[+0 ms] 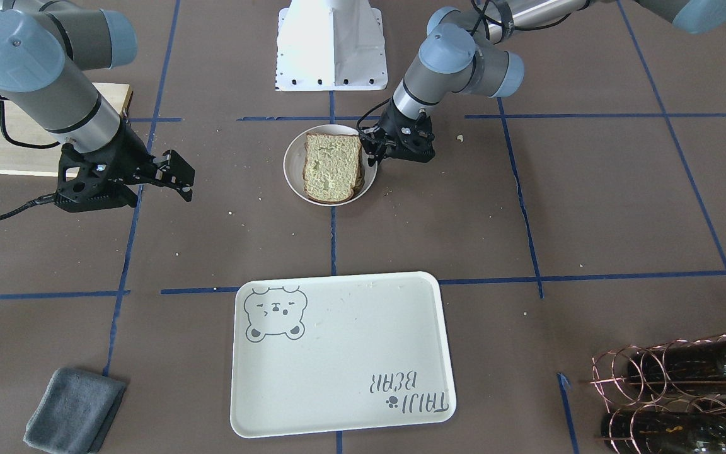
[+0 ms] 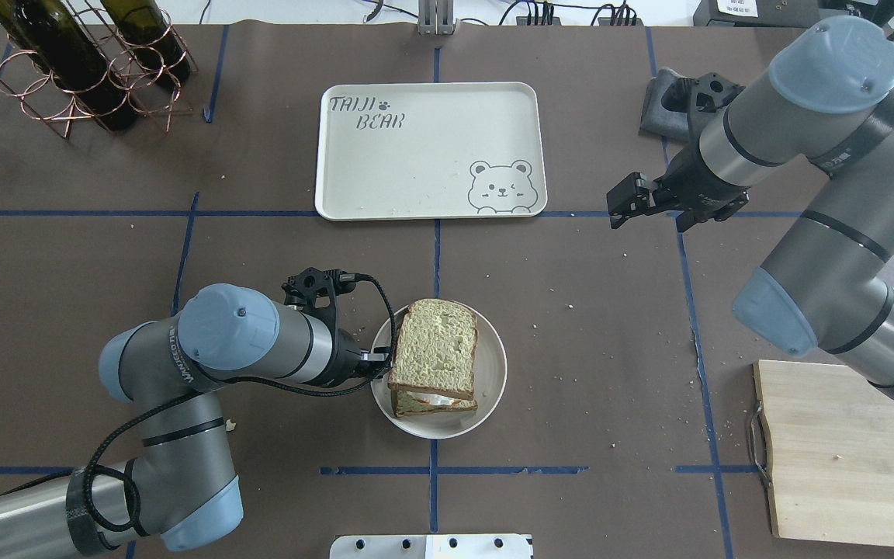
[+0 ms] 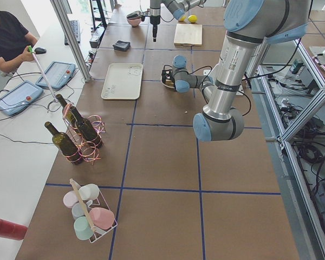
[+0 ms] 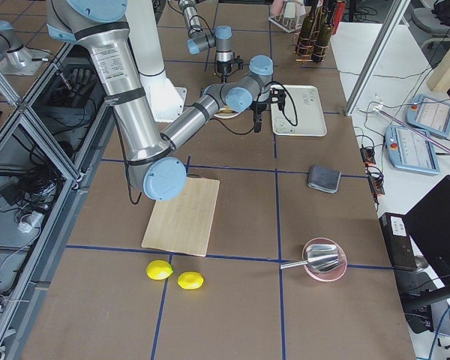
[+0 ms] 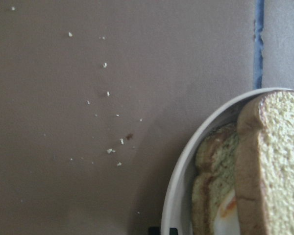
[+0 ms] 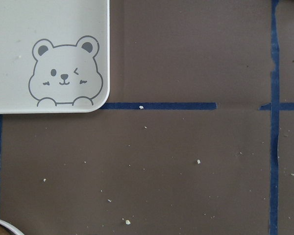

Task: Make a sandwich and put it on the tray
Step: 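Grasp the plate rim with the left gripper while the right arm withdraws, then lift the sandwich plate with the left gripper and set it on the tray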

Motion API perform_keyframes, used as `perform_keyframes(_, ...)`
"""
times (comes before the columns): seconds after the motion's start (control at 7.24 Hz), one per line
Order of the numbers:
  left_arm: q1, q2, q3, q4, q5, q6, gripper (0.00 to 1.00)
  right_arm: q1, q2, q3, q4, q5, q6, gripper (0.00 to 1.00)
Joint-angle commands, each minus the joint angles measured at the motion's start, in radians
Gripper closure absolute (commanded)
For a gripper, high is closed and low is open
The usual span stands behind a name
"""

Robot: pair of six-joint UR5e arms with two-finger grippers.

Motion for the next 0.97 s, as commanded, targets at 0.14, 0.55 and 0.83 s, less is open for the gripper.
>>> perform_keyframes(0.14, -0.012, -0.005, -0.024, -0.056, -0.004, -0.002, 1.0, 0.052, -0.097, 0.045, -0.004, 0.013, -0.115, 0.0)
perform_keyframes(0.55, -0.122, -0.045, -0.013, -0.064, -0.087, -0.095, 1.0, 0.197, -0.249, 0.027, -0.016, 0.013, -0.452, 0.0)
perform_keyframes(0.83, -0.189, -0.18, 0.136, -0.061, -0.086, -0.25, 1.0, 0.318, -0.291, -0.036, -0.051, 0.047, -0.685, 0.0)
